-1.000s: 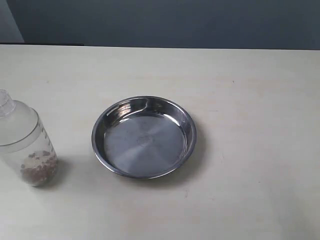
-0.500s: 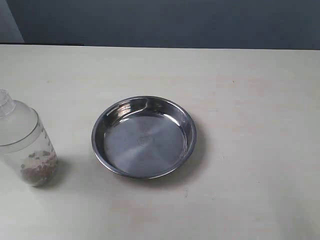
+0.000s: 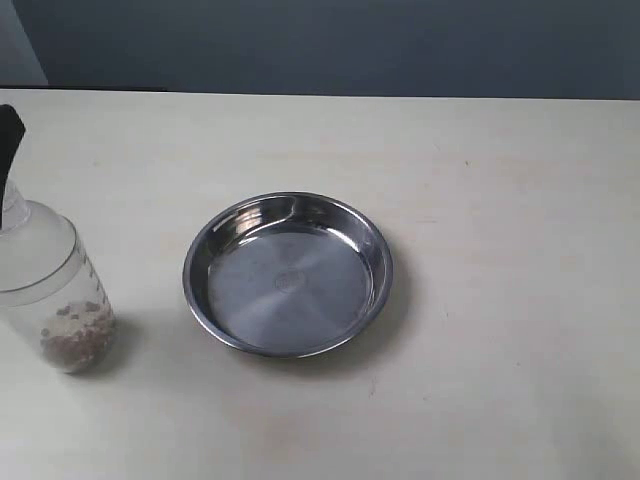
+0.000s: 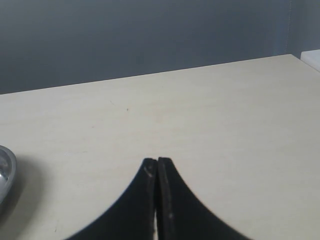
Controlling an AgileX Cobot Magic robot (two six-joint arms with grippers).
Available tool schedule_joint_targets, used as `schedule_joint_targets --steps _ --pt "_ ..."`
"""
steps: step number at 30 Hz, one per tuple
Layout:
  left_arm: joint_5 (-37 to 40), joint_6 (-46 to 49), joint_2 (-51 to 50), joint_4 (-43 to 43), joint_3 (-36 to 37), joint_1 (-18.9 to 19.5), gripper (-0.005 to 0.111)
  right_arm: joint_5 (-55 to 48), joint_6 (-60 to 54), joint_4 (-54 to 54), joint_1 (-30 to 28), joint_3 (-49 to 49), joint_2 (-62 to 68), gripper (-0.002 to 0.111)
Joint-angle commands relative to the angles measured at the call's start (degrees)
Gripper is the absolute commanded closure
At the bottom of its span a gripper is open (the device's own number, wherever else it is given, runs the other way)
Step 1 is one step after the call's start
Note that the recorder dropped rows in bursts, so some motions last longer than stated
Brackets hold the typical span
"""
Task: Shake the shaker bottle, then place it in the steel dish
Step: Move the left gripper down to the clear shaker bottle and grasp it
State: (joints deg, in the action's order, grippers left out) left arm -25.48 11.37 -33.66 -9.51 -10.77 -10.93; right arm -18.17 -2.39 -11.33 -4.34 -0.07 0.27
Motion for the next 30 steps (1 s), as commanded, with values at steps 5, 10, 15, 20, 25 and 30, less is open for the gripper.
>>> schedule_joint_targets --steps 5,10,15,20,25,30 --pt "1.8 1.3 -3.8 -3.1 -0.2 0.0 0.001 0.7 -0.1 0.1 -0.3 0.1 -0.3 0.109" --pt "0.3 1.3 -12.0 -4.4 -0.2 0.0 0.001 0.7 -0.1 0.1 -0.3 0.1 -0.3 0.109" --pt "-2.4 1.2 -17.9 -7.0 -0.2 0.0 0.002 0.7 -0.1 0.1 -0.3 0.1 -0.3 0.109" --pt "-2.3 1.2 -20.3 -8.0 -0.2 0.0 0.002 0.7 -0.1 0.1 -0.3 0.1 -0.3 0.109" --pt "-1.9 0.3 -21.0 -9.8 1.4 0.0 0.002 0.7 -0.1 0.1 -0.3 0.1 -0.3 0.109" --pt "-4.1 -3.8 -21.0 -10.0 4.5 0.0 0.002 0.7 -0.1 0.1 -0.3 0.1 -0.3 0.109"
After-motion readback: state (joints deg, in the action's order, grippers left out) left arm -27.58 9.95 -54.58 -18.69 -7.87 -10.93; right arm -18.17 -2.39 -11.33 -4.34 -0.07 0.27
